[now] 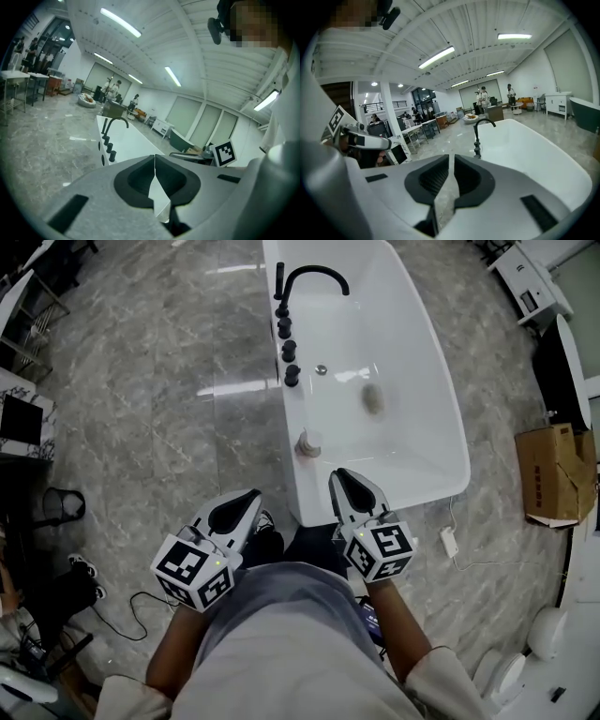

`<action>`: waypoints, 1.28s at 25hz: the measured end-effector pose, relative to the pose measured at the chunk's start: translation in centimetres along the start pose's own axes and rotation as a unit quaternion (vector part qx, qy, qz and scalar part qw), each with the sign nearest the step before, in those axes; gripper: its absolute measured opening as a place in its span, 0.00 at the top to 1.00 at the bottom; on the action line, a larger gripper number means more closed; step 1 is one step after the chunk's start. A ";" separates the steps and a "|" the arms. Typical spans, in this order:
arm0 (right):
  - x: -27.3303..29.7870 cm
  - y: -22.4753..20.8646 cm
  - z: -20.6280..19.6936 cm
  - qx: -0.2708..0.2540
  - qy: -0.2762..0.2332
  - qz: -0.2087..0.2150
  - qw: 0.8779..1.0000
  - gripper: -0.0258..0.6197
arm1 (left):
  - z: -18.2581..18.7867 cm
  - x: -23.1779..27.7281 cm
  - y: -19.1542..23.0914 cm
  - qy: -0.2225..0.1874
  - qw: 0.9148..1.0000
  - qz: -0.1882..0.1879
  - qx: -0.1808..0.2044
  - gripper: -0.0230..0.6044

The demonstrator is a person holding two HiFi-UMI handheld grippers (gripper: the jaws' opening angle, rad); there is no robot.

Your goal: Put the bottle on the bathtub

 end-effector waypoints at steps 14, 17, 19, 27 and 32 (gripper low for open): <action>-4.0 3.9 2.9 -0.009 -0.021 -0.006 1.000 0.94 | 1.3 -1.6 0.2 -0.022 0.999 -0.003 0.024 0.95; -4.2 4.3 3.1 -0.012 -0.017 -0.010 1.000 0.94 | 1.5 -1.7 -0.1 -0.025 0.999 -0.006 0.026 0.95; -4.3 4.6 3.2 -0.011 -0.018 -0.014 1.000 0.94 | 1.6 -1.9 -0.1 -0.025 0.999 -0.007 0.025 0.95; -4.7 5.2 3.1 -0.008 -0.013 -0.024 1.000 0.94 | 1.1 -2.3 -0.3 -0.024 0.999 -0.007 0.023 0.95; -4.1 5.6 3.3 -0.010 -0.016 -0.022 1.000 0.94 | 0.9 -2.4 0.1 -0.018 0.999 -0.008 0.025 0.95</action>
Point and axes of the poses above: the fingertips, and each gripper's own axes: x forward along the fingers, y to its left, z out of its top, the point moved 2 cm from there along -x, backward along the fingers, and after that the axes turned 4 degrees about z, right-handed, at the moved point
